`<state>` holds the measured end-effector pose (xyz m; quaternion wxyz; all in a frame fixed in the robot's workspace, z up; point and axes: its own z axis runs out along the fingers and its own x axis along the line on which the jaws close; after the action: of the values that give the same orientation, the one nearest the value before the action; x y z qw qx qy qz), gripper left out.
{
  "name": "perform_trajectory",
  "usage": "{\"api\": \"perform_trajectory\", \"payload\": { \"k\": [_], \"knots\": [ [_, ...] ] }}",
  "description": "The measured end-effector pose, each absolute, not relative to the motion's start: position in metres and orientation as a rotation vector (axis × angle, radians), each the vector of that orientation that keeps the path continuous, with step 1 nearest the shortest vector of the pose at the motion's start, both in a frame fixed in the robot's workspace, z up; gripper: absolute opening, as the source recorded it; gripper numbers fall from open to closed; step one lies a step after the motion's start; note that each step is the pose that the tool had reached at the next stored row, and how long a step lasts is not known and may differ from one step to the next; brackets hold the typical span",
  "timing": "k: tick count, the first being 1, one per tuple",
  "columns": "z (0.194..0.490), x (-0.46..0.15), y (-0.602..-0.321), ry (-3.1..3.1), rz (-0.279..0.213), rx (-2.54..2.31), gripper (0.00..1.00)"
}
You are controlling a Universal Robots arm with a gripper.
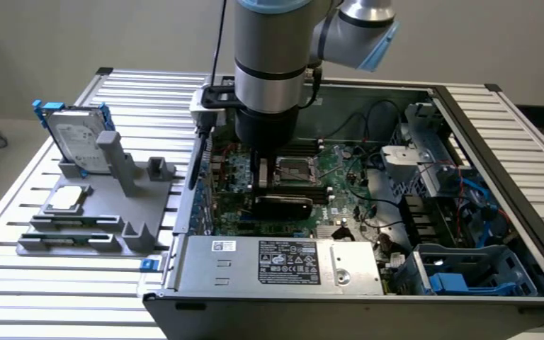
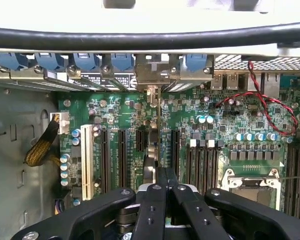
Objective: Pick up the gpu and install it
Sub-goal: 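Press down on the gpu until it lock into place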
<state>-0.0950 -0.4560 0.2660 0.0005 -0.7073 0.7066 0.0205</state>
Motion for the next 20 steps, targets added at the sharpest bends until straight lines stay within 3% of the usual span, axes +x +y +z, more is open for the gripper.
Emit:
{"api": "perform_trajectory", "payload": {
  "k": [20],
  "knots": [
    [0.277, -0.109, -0.456, 2.213, 0.072, -2.223, 0.11]
  ]
}}
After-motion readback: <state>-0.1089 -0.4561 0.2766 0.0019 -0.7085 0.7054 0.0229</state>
